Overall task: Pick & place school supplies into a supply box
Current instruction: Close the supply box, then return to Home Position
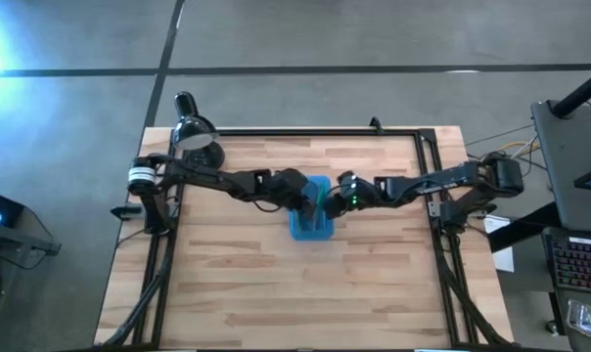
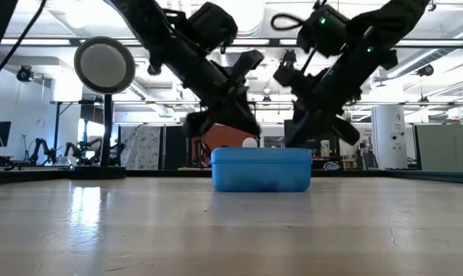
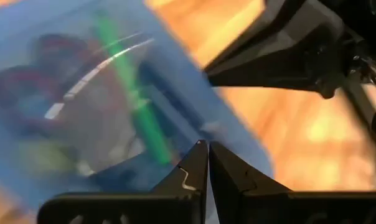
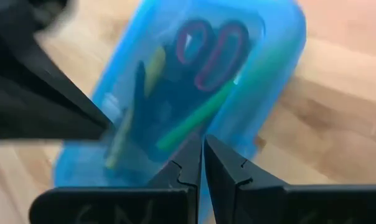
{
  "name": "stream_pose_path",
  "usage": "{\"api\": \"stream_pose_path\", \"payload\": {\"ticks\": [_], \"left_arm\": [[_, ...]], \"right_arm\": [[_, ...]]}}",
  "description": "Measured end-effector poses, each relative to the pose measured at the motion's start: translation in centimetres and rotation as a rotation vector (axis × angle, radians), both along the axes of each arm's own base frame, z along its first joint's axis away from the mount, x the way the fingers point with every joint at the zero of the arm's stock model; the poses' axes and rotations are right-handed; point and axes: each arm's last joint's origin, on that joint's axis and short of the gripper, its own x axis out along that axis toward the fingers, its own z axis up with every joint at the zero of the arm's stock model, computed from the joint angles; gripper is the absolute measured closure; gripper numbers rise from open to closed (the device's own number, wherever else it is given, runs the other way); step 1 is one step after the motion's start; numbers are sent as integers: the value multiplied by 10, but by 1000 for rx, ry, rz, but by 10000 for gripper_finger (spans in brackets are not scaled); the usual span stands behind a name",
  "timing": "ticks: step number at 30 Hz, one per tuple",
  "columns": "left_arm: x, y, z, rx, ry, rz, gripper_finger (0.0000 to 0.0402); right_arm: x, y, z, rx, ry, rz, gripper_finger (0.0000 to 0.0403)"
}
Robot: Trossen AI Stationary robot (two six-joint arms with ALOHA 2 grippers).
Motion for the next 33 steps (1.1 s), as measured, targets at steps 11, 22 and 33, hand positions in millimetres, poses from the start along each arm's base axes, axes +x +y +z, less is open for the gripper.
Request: {"api": "stream_pose_path", "payload": {"ticks": [11,22,33], "left_arm": [[-16,-1,-10,30,103,66,401],[-22,-1,23,99,7,76,401],[-80,-23,97,299,-32,103,401]], "right_arm": [[14,1,-18,7,52,28,390],[-7,-3,75,-330,-107,28,390],[-71,24,132,-511,-109,165,390]]}}
